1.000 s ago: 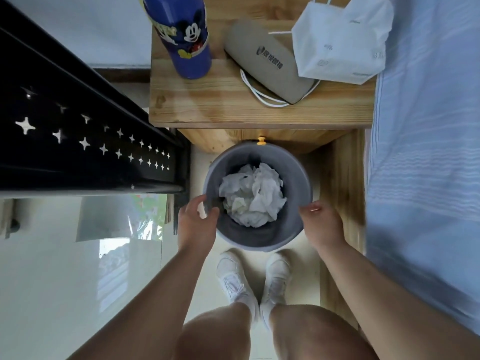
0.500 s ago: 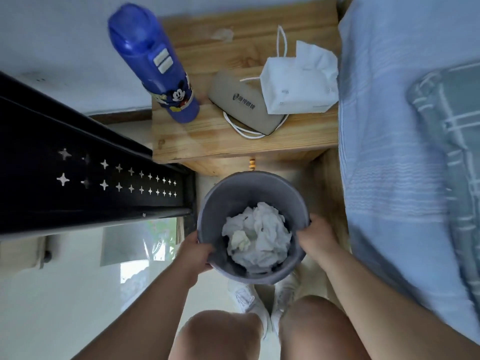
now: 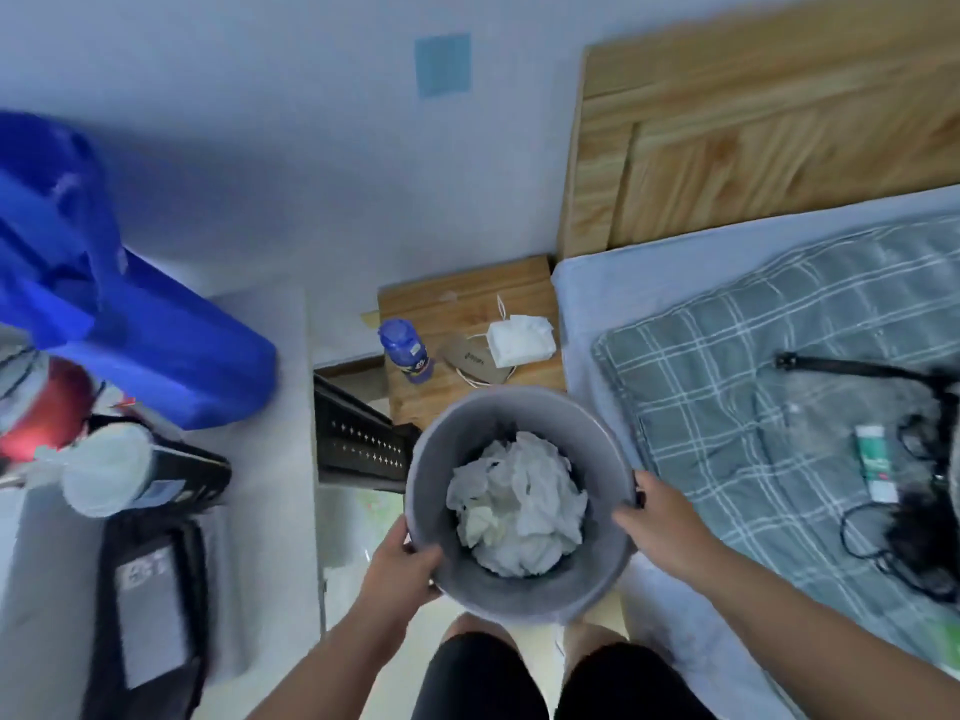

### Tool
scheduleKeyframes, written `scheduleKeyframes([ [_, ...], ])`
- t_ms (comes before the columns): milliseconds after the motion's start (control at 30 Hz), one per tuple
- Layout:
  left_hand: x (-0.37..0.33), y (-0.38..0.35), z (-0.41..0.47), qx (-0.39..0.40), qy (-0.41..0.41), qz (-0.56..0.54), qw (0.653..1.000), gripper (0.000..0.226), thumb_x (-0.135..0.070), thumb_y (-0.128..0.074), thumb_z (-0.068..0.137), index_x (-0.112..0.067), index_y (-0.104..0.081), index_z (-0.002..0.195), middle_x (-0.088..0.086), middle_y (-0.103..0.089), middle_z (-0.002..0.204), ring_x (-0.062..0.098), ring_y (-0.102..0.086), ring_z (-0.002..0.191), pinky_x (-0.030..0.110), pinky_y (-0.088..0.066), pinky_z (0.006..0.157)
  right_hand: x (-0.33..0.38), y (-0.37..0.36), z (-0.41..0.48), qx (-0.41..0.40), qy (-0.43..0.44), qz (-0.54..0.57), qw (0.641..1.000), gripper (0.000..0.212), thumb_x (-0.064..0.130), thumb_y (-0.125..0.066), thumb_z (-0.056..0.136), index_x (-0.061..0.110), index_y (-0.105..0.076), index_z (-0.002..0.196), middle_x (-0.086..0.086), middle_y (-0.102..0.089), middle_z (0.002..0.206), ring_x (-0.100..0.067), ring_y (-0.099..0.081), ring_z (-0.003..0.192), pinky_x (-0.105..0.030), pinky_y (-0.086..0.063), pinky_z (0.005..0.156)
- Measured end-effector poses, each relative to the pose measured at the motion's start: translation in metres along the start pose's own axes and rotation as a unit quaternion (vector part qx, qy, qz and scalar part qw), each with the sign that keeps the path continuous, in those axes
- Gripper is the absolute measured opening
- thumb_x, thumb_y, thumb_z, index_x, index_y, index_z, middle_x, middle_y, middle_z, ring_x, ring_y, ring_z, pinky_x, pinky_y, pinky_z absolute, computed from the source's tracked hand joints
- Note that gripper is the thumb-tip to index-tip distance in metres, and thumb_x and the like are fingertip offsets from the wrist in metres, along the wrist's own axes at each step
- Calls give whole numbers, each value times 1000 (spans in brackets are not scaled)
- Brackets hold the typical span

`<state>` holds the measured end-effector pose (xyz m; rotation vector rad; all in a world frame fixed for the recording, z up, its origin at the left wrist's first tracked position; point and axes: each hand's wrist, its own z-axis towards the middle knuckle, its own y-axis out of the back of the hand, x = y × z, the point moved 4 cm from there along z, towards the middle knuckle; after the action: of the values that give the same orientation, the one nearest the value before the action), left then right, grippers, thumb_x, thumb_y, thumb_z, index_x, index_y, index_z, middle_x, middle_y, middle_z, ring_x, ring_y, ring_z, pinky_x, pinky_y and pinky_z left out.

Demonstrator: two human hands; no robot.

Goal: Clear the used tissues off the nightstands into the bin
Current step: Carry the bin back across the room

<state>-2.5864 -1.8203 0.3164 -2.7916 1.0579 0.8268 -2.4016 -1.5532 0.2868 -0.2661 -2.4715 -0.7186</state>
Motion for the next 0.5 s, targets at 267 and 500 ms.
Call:
scheduleKeyframes([
  [267,-62,11,-83,104,-101,82,986,52,-1,-64,71,-38,-77,104,2,-82,98,25,-80,85,38,-65,70,15,45,-153,-84,16,136,987,25,15,-64,80,28,-65,102,0,-76,77,-26,-72,59,-31,-55,49],
  [500,-50,15,-128,195,-156,244,937,46,6,-64,81,-31,-81,102,9,-83,101,31,-81,90,43,-67,70,-52,-54,-298,-169,-79,282,941,12,13,-56,91,9,-65,86,3,-63,53,-16,-53,42,-27,-43,43],
])
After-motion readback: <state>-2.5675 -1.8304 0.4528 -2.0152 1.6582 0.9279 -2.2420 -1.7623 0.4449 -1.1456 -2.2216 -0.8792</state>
